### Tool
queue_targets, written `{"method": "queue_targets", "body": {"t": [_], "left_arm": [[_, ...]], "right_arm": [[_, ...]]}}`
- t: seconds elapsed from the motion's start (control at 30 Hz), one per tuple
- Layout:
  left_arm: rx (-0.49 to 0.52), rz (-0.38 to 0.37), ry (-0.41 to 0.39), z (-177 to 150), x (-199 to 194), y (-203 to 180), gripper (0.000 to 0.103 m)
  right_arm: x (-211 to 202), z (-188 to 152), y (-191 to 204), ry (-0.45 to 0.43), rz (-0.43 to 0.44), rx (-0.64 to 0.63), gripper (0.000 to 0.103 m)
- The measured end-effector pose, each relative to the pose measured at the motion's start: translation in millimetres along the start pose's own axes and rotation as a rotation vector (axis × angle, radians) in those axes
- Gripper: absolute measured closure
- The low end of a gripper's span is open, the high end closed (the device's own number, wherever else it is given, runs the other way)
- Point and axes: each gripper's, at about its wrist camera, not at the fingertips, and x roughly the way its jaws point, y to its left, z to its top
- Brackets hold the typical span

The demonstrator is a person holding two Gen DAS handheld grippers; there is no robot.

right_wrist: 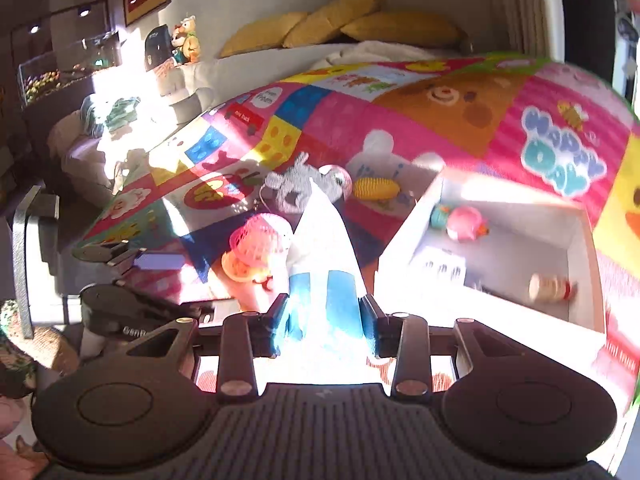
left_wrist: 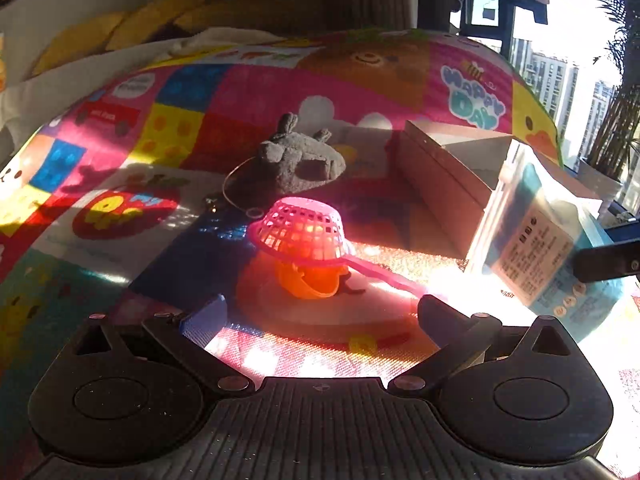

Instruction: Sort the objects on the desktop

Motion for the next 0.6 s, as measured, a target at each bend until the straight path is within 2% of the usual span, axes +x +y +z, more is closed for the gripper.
{"method": "queue_targets", "body": {"t": [0.07, 0.17, 0.23, 0.33, 0.5, 0.57, 0.6], "left_arm": [[0.018, -0.002, 0.002, 4, 5, -7, 0.0], [0.037, 0.024, 0.008, 12, 16, -15, 0.0], [0.033, 0.052, 0.014, 18, 27, -17, 0.0], [0.028, 0.085, 0.003, 29, 41, -17, 0.0], [0.085, 0.136, -0.007, 41, 59, -18, 0.0], [0.113, 0.154, -0.006, 43, 62, -19, 0.003], [0.125, 0.156, -0.003, 43, 64, -20, 0.016]], "right_arm": [[-8, -24, -18, 0.02, -0.004, 0.094, 0.066], [-24, -48, -38, -0.04, -0.062, 0.17, 0.058], [-33, -55, -43, -0.101, -0.152, 0.169, 0.038], [-37, -62, -52, -0.147, -0.235, 0.165, 0.024], [-28, -71, -67, -0.145, -0.253, 0.223, 0.02], [-27, -74, -69, -0.148, -0.251, 0.236, 0.017], [-26, -76, -69, -0.15, -0.248, 0.239, 0.016]]}}
